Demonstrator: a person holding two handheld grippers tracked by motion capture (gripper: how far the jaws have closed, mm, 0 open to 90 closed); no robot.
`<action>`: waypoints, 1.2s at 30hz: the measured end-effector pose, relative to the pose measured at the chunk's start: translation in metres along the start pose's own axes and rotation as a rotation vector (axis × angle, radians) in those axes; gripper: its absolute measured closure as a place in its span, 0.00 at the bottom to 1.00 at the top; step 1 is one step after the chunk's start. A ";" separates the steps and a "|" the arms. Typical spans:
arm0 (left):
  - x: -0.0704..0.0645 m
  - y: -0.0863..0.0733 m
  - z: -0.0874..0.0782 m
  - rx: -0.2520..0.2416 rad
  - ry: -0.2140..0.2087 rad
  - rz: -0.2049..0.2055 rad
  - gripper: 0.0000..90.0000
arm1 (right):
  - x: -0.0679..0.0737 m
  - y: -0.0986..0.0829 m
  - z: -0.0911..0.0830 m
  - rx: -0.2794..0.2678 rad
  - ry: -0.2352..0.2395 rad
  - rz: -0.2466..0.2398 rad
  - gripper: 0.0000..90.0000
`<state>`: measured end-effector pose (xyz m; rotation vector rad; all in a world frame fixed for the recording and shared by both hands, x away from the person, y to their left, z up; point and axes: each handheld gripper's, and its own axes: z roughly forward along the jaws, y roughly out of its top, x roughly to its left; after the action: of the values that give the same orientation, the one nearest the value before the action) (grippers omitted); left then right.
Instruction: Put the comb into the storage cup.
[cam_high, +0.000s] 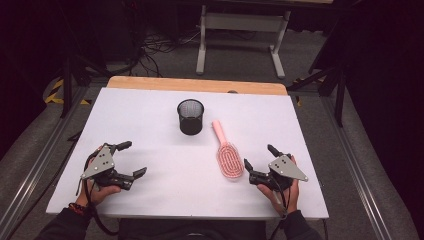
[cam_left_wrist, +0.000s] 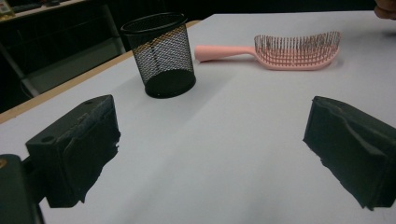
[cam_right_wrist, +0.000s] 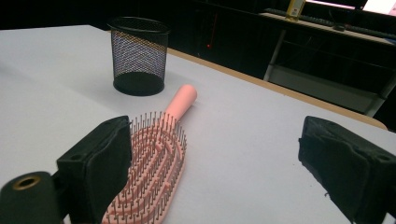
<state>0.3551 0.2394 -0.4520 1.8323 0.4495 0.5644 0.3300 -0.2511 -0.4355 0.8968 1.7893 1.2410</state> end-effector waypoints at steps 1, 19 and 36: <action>0.000 0.000 0.000 -0.003 0.001 0.003 0.05 | 0.000 0.000 0.001 0.005 0.000 0.000 0.12; -0.004 -0.002 0.005 0.050 -0.021 0.059 0.05 | -0.007 0.031 0.043 0.210 0.096 0.120 0.19; -0.001 -0.005 0.003 0.059 0.000 0.075 0.05 | 0.000 0.075 0.134 0.577 0.140 0.099 0.25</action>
<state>0.3557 0.2382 -0.4573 1.9119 0.4018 0.6078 0.4576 -0.1751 -0.3954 1.2490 2.2939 0.8640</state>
